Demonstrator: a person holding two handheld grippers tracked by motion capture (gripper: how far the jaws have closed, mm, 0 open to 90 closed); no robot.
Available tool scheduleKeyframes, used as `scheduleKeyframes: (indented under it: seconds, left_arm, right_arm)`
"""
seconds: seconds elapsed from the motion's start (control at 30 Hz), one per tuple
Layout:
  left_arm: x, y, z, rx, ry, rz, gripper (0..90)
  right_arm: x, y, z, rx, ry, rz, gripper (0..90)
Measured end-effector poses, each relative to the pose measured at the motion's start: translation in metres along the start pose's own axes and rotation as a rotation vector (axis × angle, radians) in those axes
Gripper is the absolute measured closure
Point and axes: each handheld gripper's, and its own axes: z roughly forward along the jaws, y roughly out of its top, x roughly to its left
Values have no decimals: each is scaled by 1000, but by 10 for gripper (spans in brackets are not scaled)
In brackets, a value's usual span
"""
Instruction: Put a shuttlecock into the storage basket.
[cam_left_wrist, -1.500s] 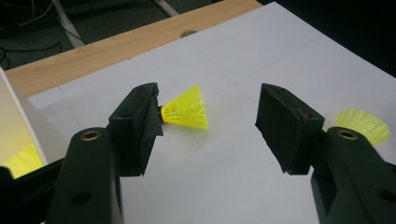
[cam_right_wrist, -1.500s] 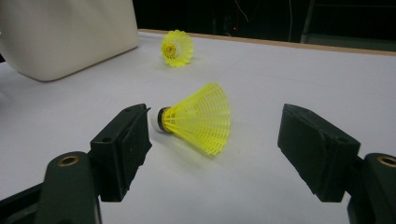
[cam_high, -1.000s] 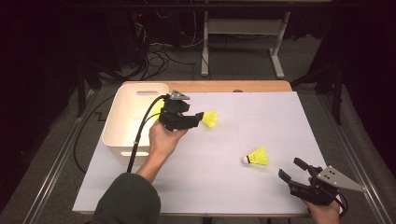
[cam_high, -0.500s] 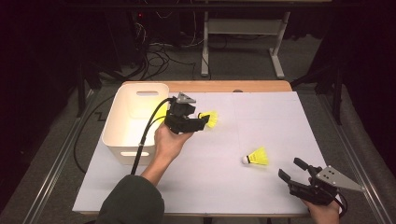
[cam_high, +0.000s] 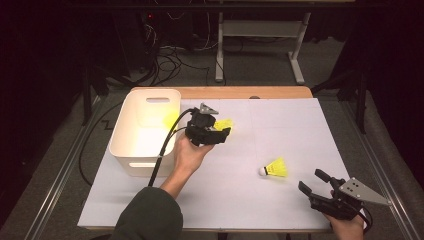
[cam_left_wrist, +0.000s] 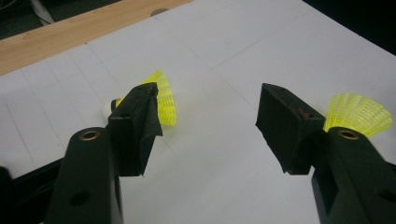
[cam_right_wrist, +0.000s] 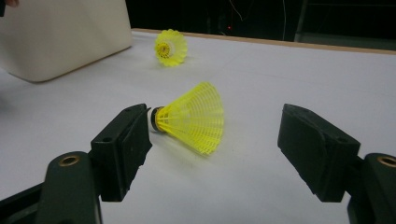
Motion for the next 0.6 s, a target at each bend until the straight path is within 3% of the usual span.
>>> scheduleKeyframes:
  seconds: [0.3,0.6]
  left_arm:
    - [-4,-5,23,11,11,0,396]
    - [0,-10,48,15,79,0,386]
  right_arm:
    - [1,0,0,-5,5,-9,258]
    - [1,0,-1,-5,16,-13,258]
